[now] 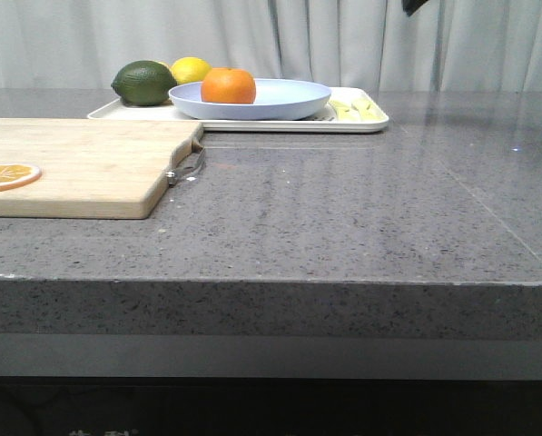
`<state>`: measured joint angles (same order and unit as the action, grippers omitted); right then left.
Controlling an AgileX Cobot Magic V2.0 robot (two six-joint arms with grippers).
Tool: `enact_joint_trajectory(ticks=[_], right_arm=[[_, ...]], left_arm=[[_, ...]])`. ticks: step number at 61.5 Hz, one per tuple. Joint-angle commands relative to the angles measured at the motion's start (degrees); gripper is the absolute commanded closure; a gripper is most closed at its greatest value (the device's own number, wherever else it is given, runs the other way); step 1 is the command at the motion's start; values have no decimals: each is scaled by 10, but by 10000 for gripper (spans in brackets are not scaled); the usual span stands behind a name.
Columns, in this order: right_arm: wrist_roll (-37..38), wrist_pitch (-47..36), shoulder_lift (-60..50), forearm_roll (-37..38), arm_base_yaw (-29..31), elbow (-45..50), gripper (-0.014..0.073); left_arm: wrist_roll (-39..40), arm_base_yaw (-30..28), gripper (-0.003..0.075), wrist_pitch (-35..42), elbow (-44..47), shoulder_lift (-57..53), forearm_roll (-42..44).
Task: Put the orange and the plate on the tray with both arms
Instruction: 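Release the plate rim and raise the right gripper away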
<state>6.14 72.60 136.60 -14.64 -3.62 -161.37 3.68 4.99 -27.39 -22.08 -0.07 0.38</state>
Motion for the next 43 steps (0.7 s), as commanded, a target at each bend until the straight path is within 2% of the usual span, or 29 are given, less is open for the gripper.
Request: enact_joint_trajectory(ticks=[1, 10, 19, 34, 43], right_arm=[[-19, 41, -63, 4, 2, -15, 654], [-21, 42, -98, 26, 0, 7, 654], [-30, 41, -152, 47, -1, 87, 654], [-115, 40, -278, 122, -1, 330, 654], [-161, 38, -345, 130, -1, 468, 654]], left_arm=[[4, 0, 738, 54, -14, 8, -4], [4, 0, 738, 54, -14, 8, -4], [4, 0, 738, 54, -14, 8, -4], [4, 0, 738, 54, -14, 8, -4], [4, 0, 738, 54, -14, 8, -4]])
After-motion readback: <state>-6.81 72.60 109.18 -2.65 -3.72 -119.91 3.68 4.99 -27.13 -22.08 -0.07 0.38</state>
